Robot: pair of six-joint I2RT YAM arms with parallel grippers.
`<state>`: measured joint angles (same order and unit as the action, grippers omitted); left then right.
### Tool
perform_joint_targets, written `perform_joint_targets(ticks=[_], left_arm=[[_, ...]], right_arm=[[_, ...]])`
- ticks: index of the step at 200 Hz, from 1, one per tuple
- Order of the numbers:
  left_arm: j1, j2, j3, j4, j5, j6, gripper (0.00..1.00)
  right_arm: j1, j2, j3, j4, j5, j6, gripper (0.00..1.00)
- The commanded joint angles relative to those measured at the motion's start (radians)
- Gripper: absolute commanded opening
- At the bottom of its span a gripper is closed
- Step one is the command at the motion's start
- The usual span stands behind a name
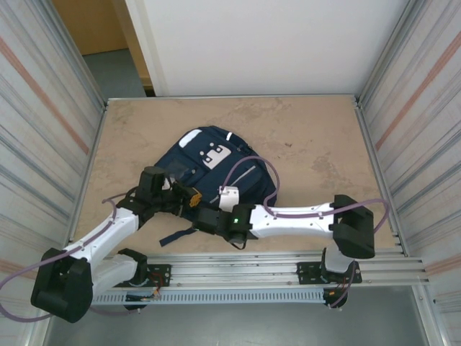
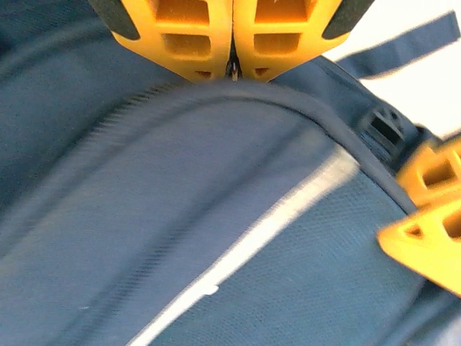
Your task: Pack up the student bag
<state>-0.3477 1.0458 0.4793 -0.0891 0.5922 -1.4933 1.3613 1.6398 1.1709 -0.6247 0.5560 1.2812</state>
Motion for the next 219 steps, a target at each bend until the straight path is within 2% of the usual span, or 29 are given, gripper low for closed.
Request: perform_joint_targets(ticks=[1, 36, 57, 99, 117, 131, 162, 171, 179, 187, 204, 219], left_arm=[[0.072, 0.007, 0.029, -0.056, -0.051, 0.103, 0.00], [0.118, 0.031, 0.037, -0.060, -0.044, 0.174, 0.00], [0.154, 0.054, 0.058, -0.087, -0.008, 0.208, 0.00], [0.230, 0.092, 0.086, -0.111, 0.052, 0.257, 0.00], [0.290, 0.149, 0.132, -0.171, 0.078, 0.347, 0.00], [0.333, 0.217, 0.186, -0.206, 0.121, 0.433, 0.00], [0.338, 0.377, 0.359, -0.310, 0.186, 0.633, 0.00], [0.338, 0.402, 0.386, -0.310, 0.179, 0.653, 0.15], [0.338, 0.416, 0.405, -0.307, 0.156, 0.673, 0.35], [0.339, 0.425, 0.423, -0.302, 0.130, 0.701, 0.45], [0.343, 0.431, 0.480, -0.392, 0.073, 0.777, 0.51], [0.343, 0.389, 0.486, -0.456, 0.060, 0.793, 0.53]], right_arm=[[-0.055, -0.079, -0.086, -0.105, -0.076, -0.169, 0.00], [-0.125, -0.156, -0.123, -0.071, -0.204, -0.359, 0.00], [-0.203, -0.178, -0.138, -0.056, -0.293, -0.480, 0.00], [-0.342, -0.215, -0.188, 0.067, -0.559, -0.811, 0.00], [-0.394, -0.220, -0.194, 0.077, -0.649, -0.925, 0.00], [-0.399, -0.233, -0.191, 0.084, -0.688, -0.994, 0.00], [-0.358, -0.211, -0.175, 0.167, -0.697, -1.069, 0.00], [-0.350, -0.186, -0.158, 0.188, -0.701, -1.060, 0.00], [-0.344, -0.161, -0.142, 0.200, -0.702, -1.056, 0.00], [-0.338, -0.137, -0.125, 0.211, -0.696, -1.048, 0.00], [-0.328, -0.093, -0.095, 0.245, -0.701, -1.018, 0.00], [-0.307, -0.065, -0.071, 0.270, -0.703, -0.994, 0.00]])
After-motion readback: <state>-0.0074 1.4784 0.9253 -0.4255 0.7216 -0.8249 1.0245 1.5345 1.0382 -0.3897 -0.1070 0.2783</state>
